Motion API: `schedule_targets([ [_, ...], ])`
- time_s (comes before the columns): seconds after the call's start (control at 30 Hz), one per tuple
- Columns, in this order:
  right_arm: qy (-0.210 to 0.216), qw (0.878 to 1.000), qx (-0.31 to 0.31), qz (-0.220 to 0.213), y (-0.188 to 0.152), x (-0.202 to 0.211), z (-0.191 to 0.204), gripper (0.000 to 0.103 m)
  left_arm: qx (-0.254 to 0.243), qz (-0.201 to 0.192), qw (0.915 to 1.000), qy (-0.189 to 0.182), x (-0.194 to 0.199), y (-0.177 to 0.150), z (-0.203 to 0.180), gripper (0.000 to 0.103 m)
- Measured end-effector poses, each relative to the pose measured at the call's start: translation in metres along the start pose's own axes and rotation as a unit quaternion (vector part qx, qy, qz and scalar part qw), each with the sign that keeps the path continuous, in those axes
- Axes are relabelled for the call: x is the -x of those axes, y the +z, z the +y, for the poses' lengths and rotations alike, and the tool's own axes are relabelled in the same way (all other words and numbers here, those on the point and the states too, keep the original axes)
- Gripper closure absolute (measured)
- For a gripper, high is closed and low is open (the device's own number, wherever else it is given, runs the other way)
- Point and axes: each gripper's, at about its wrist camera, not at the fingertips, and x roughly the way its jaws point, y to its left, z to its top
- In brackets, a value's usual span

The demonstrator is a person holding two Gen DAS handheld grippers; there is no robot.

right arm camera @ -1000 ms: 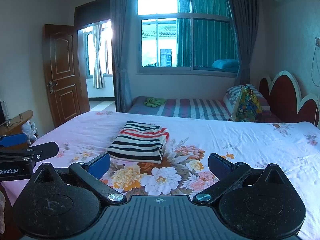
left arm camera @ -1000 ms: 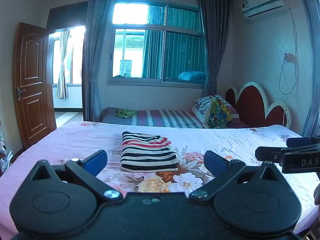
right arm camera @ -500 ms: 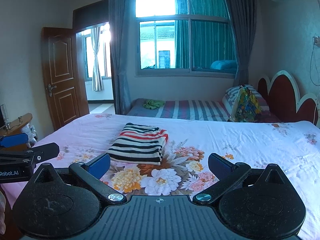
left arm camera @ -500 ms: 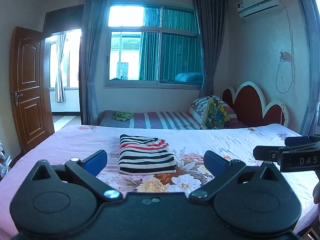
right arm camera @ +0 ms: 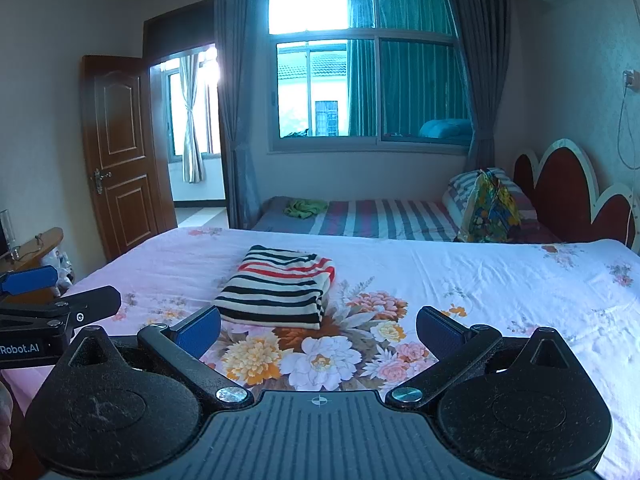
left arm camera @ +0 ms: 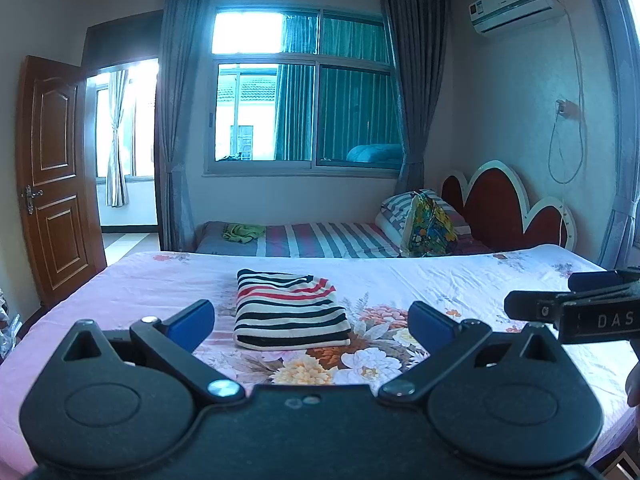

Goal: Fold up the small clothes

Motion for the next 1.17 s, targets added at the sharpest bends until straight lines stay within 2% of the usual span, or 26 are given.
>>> schedule_targets([
  [0.5,0.005,1.000,0.002,-0.004,0.0006,0.0005,-0.0017,0.000,-0.013,-0.001,0.9999,0.009,-0.0012,0.0005,-0.0047,0.001],
  [1.17,0.012,1.000,0.001,-0.001,-0.0017,-0.0029,0.0000,0.000,-0.028,-0.002,0.9996,-0.007,0.0005,0.0007,-0.0038,0.001],
])
